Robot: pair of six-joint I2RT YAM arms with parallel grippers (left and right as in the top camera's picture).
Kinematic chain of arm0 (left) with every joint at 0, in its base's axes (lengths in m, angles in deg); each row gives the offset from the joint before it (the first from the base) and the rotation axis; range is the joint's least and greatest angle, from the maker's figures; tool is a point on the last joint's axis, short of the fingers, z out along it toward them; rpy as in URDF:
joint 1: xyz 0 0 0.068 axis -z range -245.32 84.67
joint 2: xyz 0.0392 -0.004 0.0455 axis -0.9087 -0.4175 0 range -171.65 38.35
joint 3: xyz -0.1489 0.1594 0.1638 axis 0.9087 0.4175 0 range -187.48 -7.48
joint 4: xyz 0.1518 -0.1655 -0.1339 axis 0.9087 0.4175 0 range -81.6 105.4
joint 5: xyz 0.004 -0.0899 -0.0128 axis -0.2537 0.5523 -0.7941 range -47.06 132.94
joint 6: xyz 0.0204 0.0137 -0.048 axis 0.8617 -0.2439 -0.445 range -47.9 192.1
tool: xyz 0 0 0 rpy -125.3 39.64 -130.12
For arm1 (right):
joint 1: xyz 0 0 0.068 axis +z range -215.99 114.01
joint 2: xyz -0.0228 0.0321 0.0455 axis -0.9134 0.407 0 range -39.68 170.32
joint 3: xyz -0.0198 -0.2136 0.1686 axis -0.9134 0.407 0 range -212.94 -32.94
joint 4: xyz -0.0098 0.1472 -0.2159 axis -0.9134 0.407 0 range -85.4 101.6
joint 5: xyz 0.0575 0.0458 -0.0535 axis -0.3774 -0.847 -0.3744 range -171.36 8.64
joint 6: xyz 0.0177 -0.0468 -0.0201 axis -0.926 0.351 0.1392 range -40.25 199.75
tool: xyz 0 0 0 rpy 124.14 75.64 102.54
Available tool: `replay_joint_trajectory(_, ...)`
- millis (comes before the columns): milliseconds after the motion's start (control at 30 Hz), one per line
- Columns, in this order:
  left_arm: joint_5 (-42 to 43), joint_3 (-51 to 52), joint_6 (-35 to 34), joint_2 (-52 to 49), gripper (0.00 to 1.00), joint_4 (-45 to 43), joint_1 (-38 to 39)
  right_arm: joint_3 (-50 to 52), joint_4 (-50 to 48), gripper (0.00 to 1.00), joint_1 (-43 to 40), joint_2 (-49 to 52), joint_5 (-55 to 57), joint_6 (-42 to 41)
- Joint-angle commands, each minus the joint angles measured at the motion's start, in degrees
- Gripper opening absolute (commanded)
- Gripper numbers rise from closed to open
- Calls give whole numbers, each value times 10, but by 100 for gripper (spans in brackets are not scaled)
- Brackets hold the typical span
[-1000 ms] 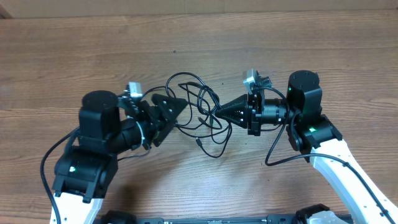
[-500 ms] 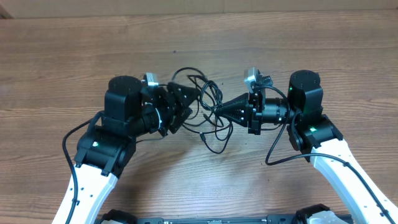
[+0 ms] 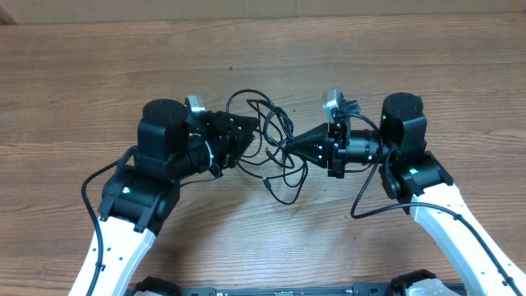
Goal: Untangle cables
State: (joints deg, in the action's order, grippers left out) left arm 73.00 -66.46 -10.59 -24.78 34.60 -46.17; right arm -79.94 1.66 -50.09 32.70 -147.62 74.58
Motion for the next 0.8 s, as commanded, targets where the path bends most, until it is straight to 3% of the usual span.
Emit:
replay_joint_trajectory(0,-6,-11,-19,-2,39,-2,8,-6,-5,4,2,-3,-11,0)
replay_joint_trajectory(167,-7,-11,-42,-2,38,-4,10,-6,-5,4,2,-3,-11,0)
replay_joint_trajectory(633,-20,-11,-50,-21,26,-24,32,-6,-5,4,2,-3,-11,0)
replay_joint_trajectory(767,-20,-11,-50,-21,4,-25,32,-6,-5,4,2,-3,-11,0)
